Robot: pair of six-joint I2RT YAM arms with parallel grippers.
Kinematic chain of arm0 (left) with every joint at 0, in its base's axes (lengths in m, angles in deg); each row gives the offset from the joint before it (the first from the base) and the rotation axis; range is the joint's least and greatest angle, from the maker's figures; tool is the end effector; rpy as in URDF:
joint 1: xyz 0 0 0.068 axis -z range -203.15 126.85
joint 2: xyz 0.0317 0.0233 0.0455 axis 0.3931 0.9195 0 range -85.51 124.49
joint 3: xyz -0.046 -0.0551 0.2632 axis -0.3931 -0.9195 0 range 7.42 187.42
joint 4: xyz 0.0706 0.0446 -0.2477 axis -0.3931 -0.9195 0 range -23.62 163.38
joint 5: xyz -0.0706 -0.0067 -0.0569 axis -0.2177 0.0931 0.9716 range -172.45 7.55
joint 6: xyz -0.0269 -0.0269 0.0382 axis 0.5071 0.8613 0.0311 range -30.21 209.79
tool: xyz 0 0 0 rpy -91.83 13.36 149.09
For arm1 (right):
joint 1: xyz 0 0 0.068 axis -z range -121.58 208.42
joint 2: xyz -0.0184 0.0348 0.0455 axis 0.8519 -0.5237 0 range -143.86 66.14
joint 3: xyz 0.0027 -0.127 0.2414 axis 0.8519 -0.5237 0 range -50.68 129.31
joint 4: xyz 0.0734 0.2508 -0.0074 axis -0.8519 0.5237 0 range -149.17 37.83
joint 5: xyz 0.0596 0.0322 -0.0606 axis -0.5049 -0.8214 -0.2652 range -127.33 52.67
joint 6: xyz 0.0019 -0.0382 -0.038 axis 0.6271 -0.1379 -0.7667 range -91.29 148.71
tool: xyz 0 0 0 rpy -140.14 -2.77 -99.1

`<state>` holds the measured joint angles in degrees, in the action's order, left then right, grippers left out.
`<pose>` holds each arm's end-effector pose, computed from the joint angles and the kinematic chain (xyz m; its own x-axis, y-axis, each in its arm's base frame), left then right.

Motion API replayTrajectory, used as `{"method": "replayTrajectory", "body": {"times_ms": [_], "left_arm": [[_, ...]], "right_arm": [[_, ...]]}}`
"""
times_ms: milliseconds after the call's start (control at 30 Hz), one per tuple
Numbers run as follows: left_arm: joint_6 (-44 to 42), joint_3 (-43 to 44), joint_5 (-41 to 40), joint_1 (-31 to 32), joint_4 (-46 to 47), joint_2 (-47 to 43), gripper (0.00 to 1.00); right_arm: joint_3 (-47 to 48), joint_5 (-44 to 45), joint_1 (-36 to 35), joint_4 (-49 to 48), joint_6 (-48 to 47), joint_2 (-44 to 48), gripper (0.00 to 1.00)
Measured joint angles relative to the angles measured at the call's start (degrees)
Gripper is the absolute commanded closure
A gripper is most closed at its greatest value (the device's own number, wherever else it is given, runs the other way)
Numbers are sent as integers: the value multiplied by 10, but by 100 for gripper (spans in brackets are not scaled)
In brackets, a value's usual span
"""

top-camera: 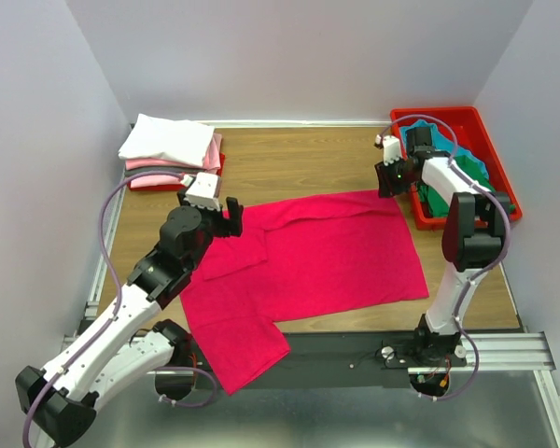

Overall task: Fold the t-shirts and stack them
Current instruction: Fold the tshirt

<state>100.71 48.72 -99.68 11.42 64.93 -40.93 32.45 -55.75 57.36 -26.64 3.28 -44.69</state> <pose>0.1589 -0.0967 0.3228 -0.2217 -0.0670 -0.9728 0.2659 0.9557 -0.1264 0.4119 0.0188 0.2060 -0.7089 -0.4206 -0.5662 -0.5302 0.8472 0.0345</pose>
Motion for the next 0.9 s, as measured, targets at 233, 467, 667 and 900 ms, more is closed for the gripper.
{"method": "replayTrajectory", "body": {"times_ms": [233, 467, 667, 900], "left_arm": [[96, -29, 15, -103, 4, -18, 17], [178, -75, 117, -279, 18, 55, 17], [210, -76, 150, -340, 26, 96, 20], [228, -60, 159, -386, 44, 187, 28]], "right_arm": [[31, 48, 0, 1, 36, -44, 53], [40, 79, 0, 0, 49, -51, 53], [44, 89, -2, -1, 53, -72, 54], [47, 89, -3, -1, 57, -85, 64]]}}
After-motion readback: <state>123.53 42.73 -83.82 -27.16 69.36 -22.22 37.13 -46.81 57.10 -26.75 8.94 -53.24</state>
